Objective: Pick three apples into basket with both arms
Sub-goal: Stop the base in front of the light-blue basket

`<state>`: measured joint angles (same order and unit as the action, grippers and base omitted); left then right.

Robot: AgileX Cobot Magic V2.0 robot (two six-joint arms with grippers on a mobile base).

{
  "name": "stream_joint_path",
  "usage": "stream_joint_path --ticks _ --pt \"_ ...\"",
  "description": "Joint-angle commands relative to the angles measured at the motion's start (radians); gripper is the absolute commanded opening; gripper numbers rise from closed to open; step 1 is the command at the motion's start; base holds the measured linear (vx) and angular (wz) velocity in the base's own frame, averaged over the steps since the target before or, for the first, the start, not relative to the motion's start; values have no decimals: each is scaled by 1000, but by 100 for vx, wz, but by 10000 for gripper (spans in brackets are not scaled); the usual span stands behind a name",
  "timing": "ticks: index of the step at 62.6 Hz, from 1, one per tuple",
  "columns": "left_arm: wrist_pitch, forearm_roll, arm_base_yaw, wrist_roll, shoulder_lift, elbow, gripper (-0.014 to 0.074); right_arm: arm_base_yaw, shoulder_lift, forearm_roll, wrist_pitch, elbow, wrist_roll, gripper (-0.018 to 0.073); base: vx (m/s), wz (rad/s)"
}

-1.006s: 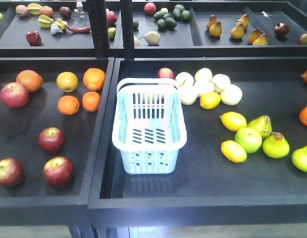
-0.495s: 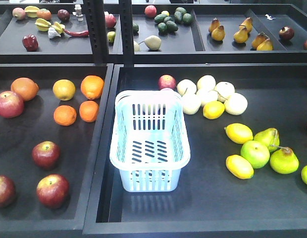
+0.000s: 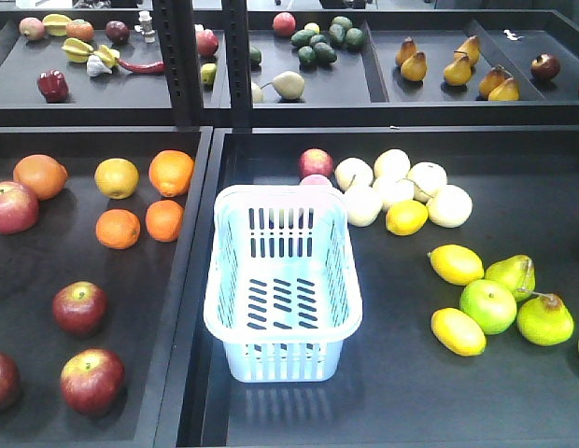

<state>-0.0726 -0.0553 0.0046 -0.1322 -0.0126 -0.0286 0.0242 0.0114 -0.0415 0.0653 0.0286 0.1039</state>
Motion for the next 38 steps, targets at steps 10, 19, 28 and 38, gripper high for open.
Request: stream_joint_path --ticks 10,19,28,38 --pt "79 -2 -2 -9 -3 25 -6 -4 12 -6 -75 13 -7 -5 3 0" --pt "79 -2 -2 -9 -3 25 -6 -4 12 -6 -75 13 -7 -5 2 0" --pt "79 -2 -2 -9 -3 25 -6 -4 12 -6 -75 13 -7 -5 1 0" --pt "79 -2 -2 -9 -3 25 -6 -4 12 -6 -75 13 -7 -5 1 0"
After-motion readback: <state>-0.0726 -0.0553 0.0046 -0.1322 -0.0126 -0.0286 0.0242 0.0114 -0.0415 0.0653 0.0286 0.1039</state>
